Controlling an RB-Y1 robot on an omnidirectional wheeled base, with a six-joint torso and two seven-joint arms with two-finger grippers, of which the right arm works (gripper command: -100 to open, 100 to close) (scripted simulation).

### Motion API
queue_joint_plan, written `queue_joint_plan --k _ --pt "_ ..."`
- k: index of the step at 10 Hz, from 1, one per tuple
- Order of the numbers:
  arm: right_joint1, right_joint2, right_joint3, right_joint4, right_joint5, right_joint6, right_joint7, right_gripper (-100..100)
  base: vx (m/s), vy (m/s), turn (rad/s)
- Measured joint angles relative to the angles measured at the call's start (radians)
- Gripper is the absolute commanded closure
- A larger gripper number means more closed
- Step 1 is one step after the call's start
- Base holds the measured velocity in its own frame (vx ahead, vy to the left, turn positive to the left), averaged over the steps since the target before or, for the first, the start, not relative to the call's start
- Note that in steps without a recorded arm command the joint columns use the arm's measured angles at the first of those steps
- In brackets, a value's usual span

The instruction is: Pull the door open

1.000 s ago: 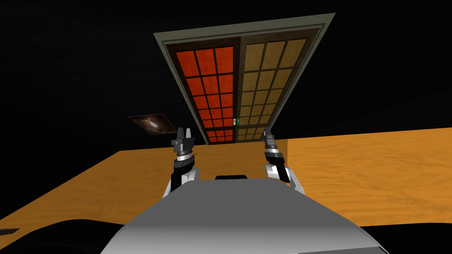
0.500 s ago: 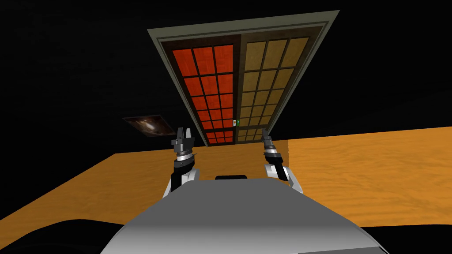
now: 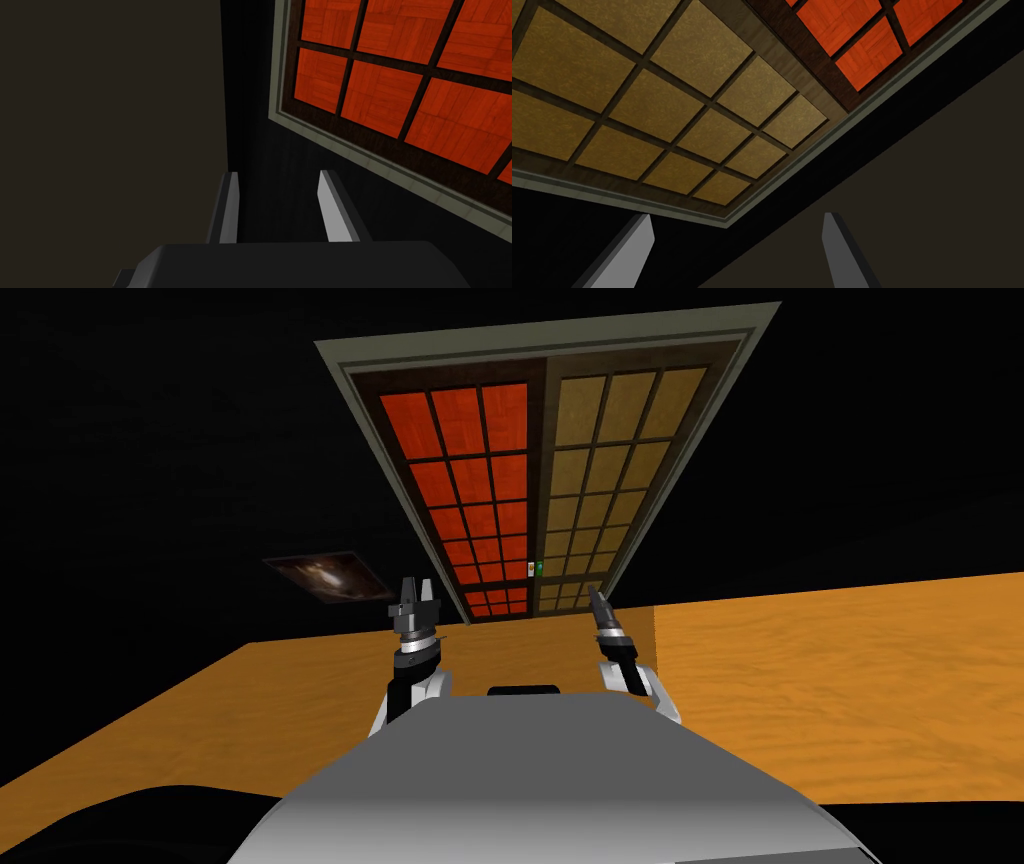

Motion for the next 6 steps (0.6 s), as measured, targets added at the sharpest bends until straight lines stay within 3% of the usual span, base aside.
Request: queue_joint_plan --k 6 --pt "-0.052 -0.011 -0.028 0.147 0.059 -0.048 0.111 -100 0.099 0.016 -0.029"
